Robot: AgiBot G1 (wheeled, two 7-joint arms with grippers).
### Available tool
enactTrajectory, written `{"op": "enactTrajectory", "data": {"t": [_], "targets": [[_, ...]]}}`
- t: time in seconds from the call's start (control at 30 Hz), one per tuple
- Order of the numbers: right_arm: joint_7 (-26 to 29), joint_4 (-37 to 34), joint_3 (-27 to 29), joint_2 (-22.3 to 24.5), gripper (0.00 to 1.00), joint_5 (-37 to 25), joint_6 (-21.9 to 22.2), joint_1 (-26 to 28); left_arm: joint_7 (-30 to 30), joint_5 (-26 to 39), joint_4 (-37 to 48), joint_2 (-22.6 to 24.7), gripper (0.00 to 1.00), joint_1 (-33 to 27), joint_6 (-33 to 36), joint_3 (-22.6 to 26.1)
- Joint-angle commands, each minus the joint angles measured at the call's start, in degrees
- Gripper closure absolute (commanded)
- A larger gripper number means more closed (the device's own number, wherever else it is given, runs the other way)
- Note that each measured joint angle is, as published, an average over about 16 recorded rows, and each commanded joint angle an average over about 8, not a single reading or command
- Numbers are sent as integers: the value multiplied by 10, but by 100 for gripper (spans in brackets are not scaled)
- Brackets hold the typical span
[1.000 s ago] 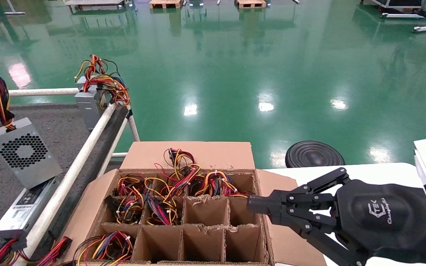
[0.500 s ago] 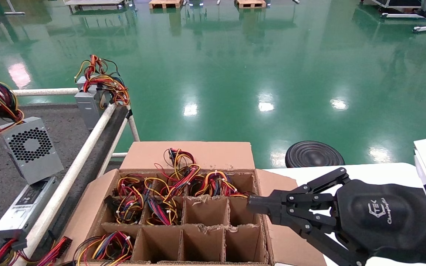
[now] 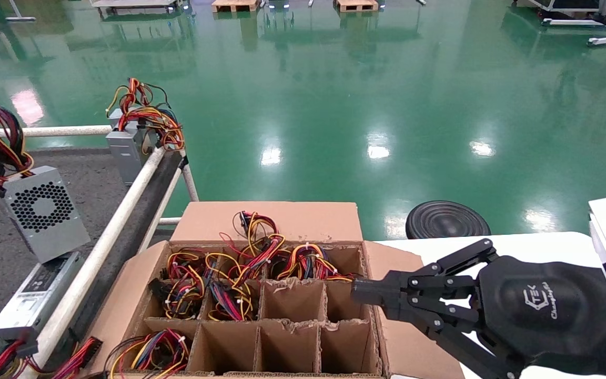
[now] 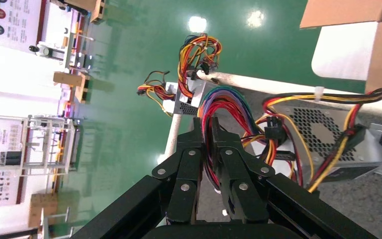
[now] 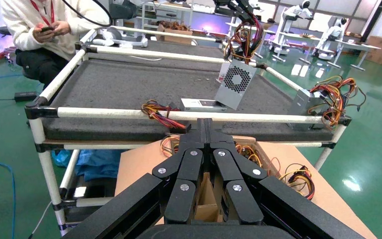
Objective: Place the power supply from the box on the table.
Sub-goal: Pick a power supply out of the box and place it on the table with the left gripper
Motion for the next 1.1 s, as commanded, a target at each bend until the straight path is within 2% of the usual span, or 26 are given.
{"op": "enactTrajectory", "data": {"t": [0.03,0.5,0.87,1.1], "targets": [[0,0,0,0,100,0,0,0,2,0,2,4,100,1,-6,0],[0,0,0,0,100,0,0,0,13,-6,12,26,100,23,-79,-8],[0,0,0,0,100,0,0,0,20,-17,13,51,100,58,-162,-18],[0,0,0,0,100,0,0,0,24,-19,19,62,100,84,-185,-18]]}}
